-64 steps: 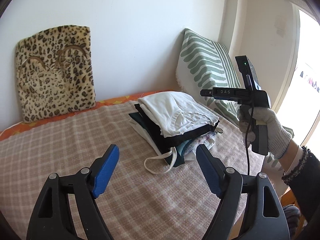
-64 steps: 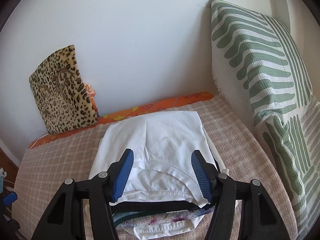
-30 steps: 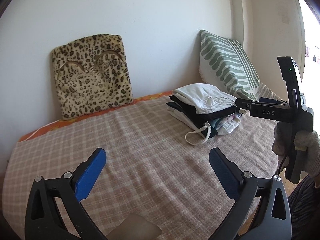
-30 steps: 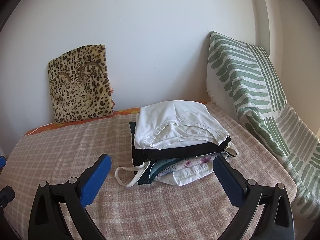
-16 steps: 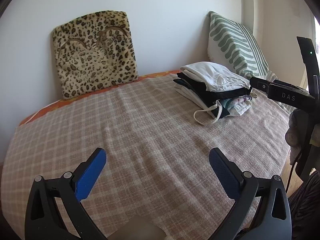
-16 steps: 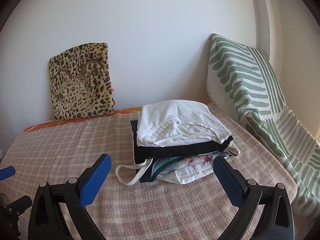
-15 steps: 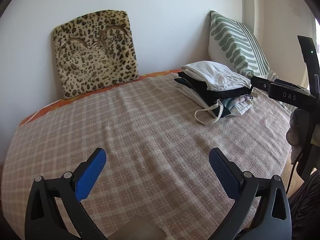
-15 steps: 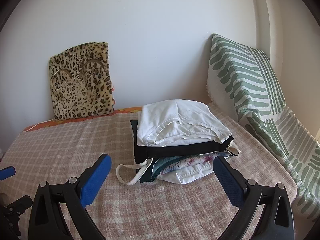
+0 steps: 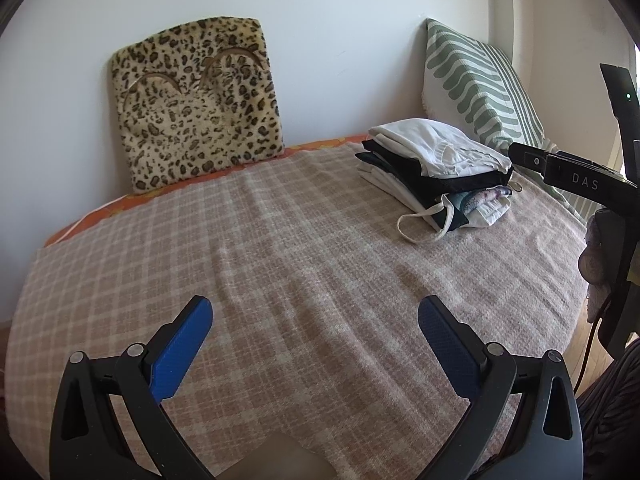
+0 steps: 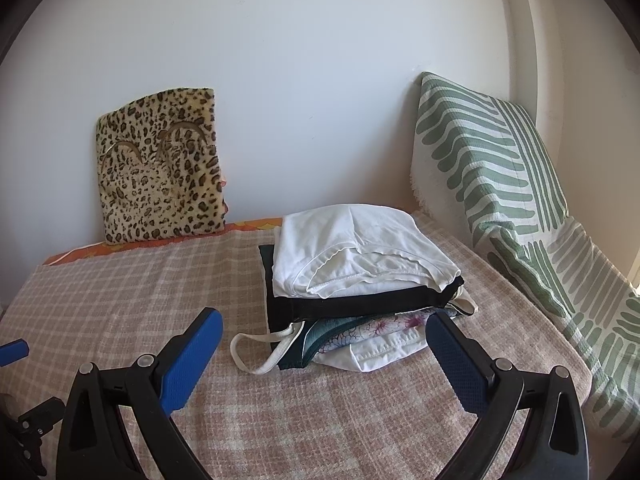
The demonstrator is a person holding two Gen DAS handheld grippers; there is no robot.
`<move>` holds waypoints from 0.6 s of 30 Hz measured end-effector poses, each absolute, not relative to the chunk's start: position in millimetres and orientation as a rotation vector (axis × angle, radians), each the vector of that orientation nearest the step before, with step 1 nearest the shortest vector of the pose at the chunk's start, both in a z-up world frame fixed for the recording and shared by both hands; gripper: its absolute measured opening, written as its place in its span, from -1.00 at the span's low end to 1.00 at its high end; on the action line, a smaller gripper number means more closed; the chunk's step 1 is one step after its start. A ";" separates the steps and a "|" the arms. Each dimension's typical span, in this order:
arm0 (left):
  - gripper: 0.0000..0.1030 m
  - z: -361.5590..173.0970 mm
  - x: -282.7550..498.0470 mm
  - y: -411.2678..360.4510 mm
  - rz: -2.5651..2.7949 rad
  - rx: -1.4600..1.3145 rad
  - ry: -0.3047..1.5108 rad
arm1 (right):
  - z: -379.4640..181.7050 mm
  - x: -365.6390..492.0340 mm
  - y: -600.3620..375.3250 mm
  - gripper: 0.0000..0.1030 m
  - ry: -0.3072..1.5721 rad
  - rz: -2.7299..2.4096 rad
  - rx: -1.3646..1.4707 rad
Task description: Fold small clothes
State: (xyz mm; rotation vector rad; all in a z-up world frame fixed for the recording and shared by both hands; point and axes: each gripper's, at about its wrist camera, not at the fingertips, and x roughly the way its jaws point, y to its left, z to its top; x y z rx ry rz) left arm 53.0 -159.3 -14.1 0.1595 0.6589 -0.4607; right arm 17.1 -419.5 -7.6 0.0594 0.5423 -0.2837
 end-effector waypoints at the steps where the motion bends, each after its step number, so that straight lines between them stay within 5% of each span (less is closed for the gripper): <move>1: 0.99 -13.7 53.0 -158.9 -0.461 0.157 0.659 | -7.7 16.5 -419.5 1.00 0.542 -0.283 0.059; 18: 0.99 -13.4 52.3 -158.9 -0.463 0.156 0.660 | -6.9 14.8 -419.0 1.00 0.540 -0.292 0.060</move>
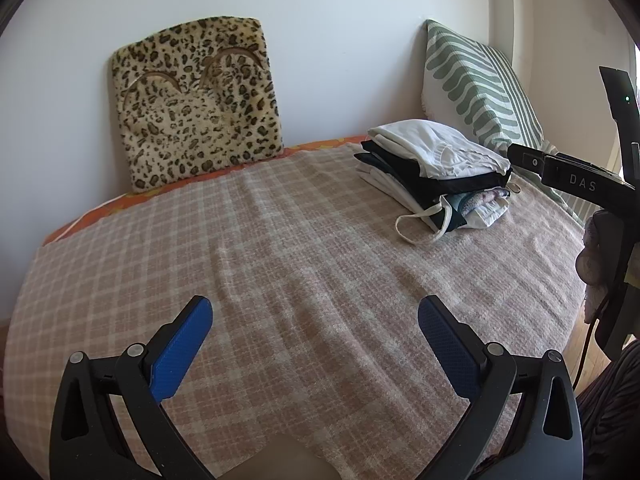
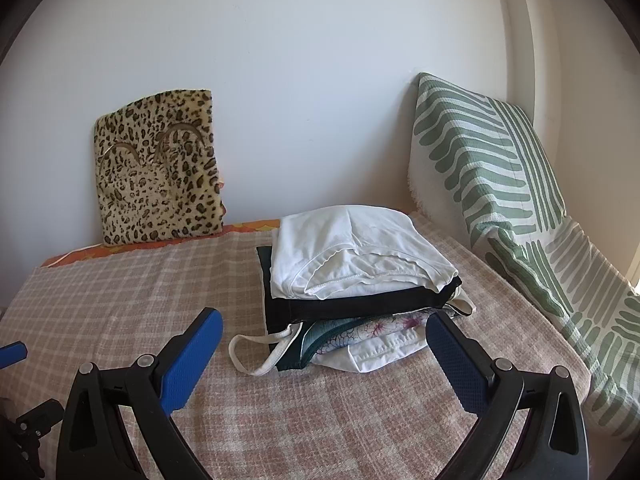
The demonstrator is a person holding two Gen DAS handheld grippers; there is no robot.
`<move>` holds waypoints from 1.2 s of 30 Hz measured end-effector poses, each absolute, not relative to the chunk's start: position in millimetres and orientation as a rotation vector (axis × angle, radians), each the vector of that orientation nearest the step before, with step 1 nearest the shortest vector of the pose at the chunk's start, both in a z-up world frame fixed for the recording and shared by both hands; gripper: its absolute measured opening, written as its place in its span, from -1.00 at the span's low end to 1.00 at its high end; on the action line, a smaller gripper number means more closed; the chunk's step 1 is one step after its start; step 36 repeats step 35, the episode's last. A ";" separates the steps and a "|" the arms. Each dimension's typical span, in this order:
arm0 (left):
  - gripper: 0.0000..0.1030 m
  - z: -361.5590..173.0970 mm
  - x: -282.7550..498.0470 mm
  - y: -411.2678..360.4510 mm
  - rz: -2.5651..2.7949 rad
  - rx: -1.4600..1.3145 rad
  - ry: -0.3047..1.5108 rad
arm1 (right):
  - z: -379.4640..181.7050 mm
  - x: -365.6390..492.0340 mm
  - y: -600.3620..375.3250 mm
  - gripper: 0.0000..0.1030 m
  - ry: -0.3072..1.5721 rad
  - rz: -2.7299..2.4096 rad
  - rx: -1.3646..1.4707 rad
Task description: Fold small clothes
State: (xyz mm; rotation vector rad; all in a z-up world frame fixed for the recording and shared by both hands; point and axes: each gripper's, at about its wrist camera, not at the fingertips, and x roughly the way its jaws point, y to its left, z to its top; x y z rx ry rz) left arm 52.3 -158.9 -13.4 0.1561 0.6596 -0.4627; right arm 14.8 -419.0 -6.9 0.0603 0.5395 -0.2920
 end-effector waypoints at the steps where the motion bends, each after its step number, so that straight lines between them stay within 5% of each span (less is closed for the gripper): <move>1: 0.99 -13.4 52.1 -159.2 -0.461 0.157 0.659 | -7.0 14.7 -419.0 1.00 0.539 -0.292 0.060; 36: 0.99 -15.6 50.4 -158.6 -0.457 0.146 0.664 | -8.0 10.2 -414.2 1.00 0.538 -0.298 0.070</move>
